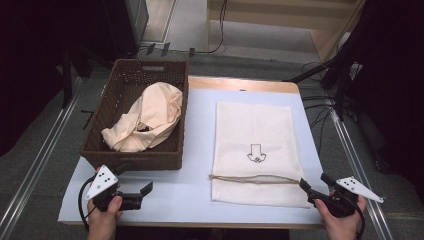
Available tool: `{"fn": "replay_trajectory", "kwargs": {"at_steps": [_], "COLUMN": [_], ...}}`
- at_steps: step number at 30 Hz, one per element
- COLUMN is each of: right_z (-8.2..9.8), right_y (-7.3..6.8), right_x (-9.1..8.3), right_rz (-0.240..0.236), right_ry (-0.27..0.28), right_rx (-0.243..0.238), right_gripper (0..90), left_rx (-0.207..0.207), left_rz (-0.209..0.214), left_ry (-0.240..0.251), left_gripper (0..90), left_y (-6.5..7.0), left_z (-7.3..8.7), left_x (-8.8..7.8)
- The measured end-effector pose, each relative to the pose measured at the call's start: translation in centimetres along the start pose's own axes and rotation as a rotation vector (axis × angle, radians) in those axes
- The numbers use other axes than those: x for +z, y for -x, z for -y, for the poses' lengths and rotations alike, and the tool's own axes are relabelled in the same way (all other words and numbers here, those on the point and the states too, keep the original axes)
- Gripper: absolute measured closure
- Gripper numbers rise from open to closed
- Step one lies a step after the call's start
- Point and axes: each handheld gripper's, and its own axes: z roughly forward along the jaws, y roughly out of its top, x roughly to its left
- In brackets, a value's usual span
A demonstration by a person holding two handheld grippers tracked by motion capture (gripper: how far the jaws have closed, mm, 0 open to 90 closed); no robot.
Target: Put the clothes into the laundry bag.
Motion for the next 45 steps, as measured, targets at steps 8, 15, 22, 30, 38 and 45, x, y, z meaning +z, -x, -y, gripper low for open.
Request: {"fn": "replay_trajectory", "kwargs": {"at_steps": [8,15,22,30,38,45], "right_z": [-0.4,-0.4,-0.5,-0.5,-0.3,-0.8], "right_y": [-1.1,-3.3,-5.1,-7.4,-8.0,-7.8], "right_x": [0.3,0.6,1.6,4.2,5.8,7.7], "right_rz": [0.006,-0.037,-0.111,-0.13,-0.085,-0.044], "right_ry": [-0.003,-0.005,-0.004,-0.077,-0.174,-0.278], "right_rx": [-0.013,-0.045,-0.083,-0.174,-0.225,-0.273], "right_gripper": [24.5,46.4,61.2,40.4,25.2,24.0], "left_rx": [0.005,-0.008,0.019,0.063,0.064,0.076], "left_rz": [0.037,0.127,0.239,0.337,0.351,0.345], "left_ry": [-0.002,-0.024,-0.145,-0.228,-0.321,-0.367], "left_gripper": [11.7,45.7,83.7,90.0,90.0,90.0], "left_y": [1.8,4.4,7.1,11.1,12.1,12.5], "left_z": [-0.5,-0.9,-1.0,-1.6,-1.2,-1.0], "left_x": [1.3,3.3,6.7,11.1,13.3,13.9]}}
